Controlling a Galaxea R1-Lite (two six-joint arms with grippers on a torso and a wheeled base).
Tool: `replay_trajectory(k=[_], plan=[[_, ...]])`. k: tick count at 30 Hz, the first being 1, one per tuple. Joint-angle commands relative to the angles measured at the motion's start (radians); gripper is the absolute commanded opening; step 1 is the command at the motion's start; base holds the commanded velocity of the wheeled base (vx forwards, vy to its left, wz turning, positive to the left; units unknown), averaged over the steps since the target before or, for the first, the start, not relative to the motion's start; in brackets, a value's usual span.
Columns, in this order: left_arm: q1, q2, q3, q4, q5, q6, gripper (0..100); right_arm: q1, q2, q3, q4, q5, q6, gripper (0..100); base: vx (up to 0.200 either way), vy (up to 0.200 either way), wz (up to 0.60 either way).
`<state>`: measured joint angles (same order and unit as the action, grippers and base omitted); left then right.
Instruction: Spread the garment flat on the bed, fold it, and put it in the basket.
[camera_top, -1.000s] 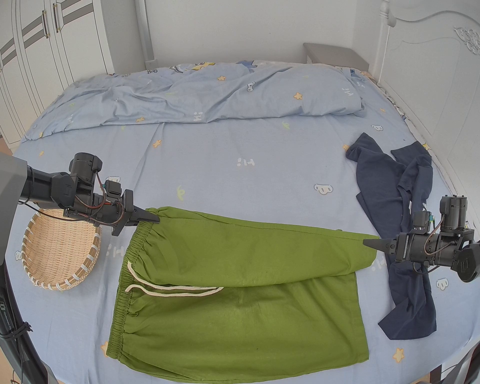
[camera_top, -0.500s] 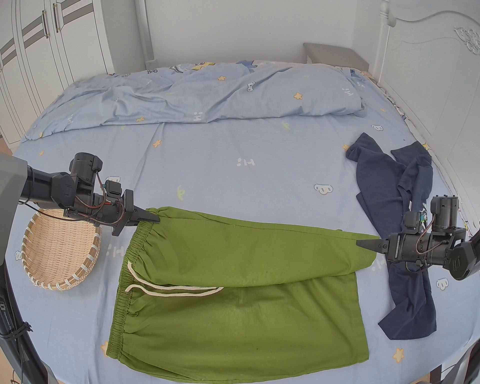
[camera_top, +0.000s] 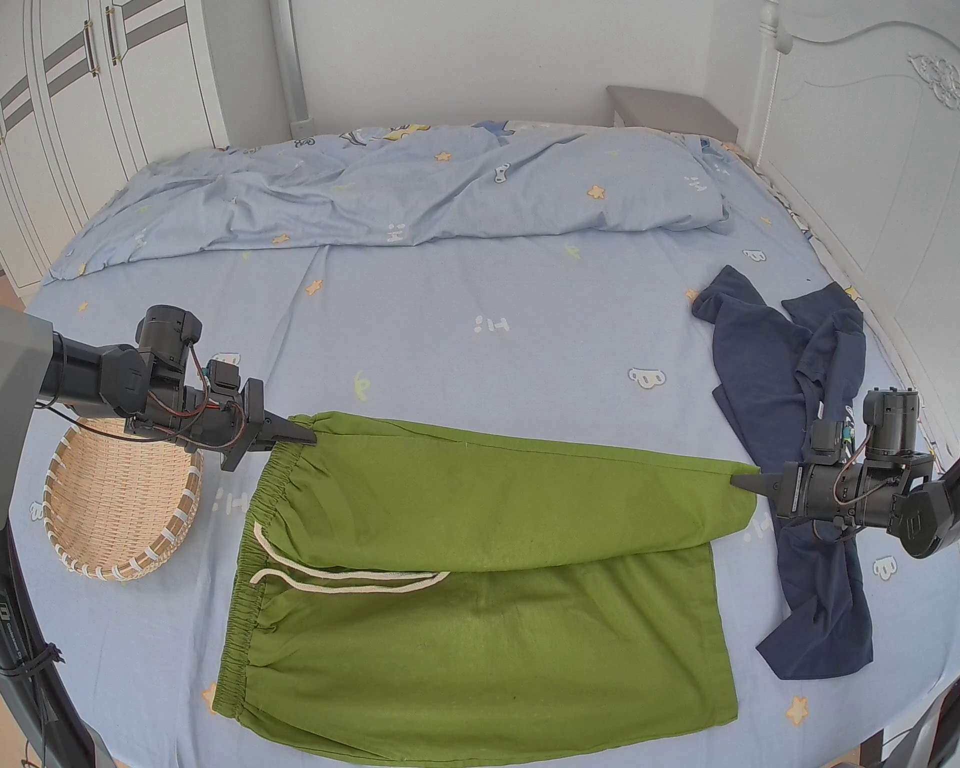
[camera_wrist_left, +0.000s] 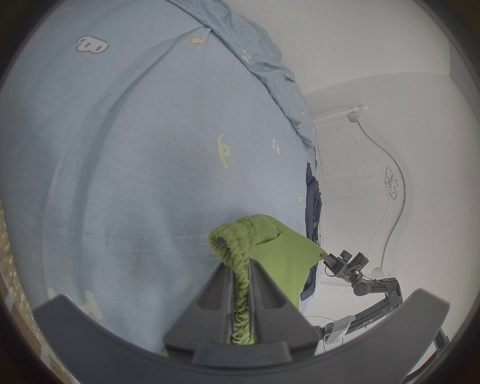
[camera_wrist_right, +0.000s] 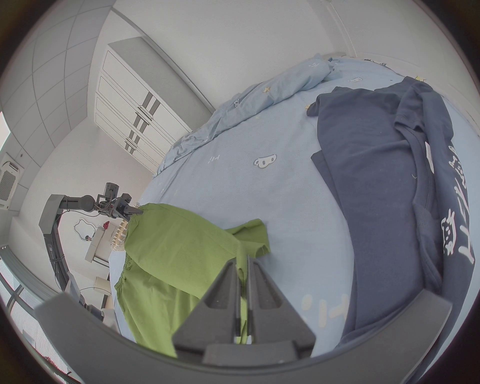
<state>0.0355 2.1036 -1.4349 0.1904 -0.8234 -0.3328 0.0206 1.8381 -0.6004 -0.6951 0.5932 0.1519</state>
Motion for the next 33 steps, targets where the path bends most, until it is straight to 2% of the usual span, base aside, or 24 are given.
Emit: replay_trajectory(k=[1,3,8,15,22,27,30,33], plan=[[0.001,-0.025,0.01,0.0,0.0,0.003,0,0.015,-0.099,-0.021,0.023,-0.009,0.023,0,0.0,0.0,0.0],[0.004,-0.03,0.019,-0.005,0.0,0.008,0,0.047,-0.174,-0.048,0.082,-0.029,0.037,0,0.0,0.0,0.0],[0.007,-0.048,0.024,-0.003,0.0,0.011,0,0.153,-0.349,-0.176,0.344,-0.078,0.035,0,0.0,0.0,0.0],[0.014,-0.066,0.034,-0.005,-0.002,0.011,0,0.26,-0.448,-0.305,0.548,-0.125,0.035,0,0.0,0.0,0.0],[0.027,-0.068,0.034,-0.005,-0.003,0.011,0,0.286,-0.468,-0.292,0.566,-0.161,0.037,0,0.0,0.0,0.0],[0.029,-0.068,0.033,-0.008,-0.002,0.011,0,0.263,-0.415,-0.305,0.554,-0.167,0.037,0,0.0,0.0,0.0],[0.06,-0.082,0.044,-0.051,-0.002,0.009,0,0.219,-0.341,-0.328,0.514,-0.156,0.037,0,0.0,0.0,0.0],[0.08,-0.09,0.06,-0.098,-0.002,0.009,0,0.211,-0.307,-0.351,0.467,-0.156,0.04,0,0.0,0.0,0.0]])
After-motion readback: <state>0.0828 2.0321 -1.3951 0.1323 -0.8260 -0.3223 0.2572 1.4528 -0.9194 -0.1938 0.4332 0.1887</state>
